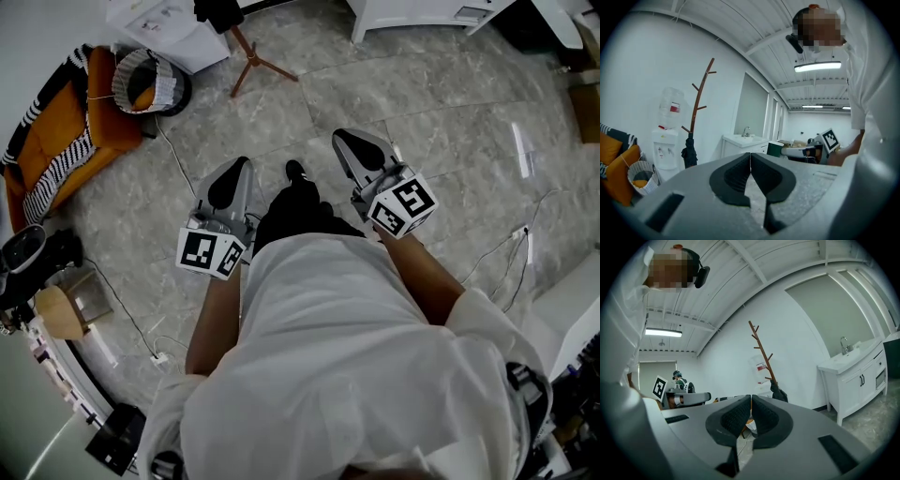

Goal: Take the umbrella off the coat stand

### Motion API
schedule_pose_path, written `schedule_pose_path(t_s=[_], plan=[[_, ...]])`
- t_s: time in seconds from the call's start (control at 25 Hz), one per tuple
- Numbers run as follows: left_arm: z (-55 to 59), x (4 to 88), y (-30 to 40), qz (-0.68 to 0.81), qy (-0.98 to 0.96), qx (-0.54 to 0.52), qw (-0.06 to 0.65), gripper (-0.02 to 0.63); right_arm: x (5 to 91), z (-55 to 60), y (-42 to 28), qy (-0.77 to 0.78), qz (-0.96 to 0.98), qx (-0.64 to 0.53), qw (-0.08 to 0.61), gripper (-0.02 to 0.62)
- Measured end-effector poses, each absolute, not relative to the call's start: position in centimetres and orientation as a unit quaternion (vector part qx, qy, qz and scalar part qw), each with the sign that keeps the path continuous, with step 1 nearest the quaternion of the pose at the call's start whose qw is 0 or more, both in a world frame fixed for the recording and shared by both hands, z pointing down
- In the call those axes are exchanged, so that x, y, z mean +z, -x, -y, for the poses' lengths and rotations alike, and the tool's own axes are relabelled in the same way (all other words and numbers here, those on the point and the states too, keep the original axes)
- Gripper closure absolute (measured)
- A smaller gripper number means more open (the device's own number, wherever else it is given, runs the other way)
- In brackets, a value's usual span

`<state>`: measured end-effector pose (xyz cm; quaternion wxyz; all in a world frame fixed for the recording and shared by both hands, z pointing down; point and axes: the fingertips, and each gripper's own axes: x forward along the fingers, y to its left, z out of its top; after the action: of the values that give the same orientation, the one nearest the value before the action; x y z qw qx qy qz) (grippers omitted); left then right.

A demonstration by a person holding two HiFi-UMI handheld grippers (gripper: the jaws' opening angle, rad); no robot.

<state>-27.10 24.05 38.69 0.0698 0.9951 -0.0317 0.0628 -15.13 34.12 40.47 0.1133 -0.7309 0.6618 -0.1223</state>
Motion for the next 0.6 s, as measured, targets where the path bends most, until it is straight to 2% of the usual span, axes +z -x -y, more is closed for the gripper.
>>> schedule_pose_path(t_s=[0.6], plan=[[-10.1,37.1,17.0,0.047,-0.994,0.019,0.098,0.589,37.0,-21.3,4.3,0.739,-0.664,-0.085,0.075,0.577]])
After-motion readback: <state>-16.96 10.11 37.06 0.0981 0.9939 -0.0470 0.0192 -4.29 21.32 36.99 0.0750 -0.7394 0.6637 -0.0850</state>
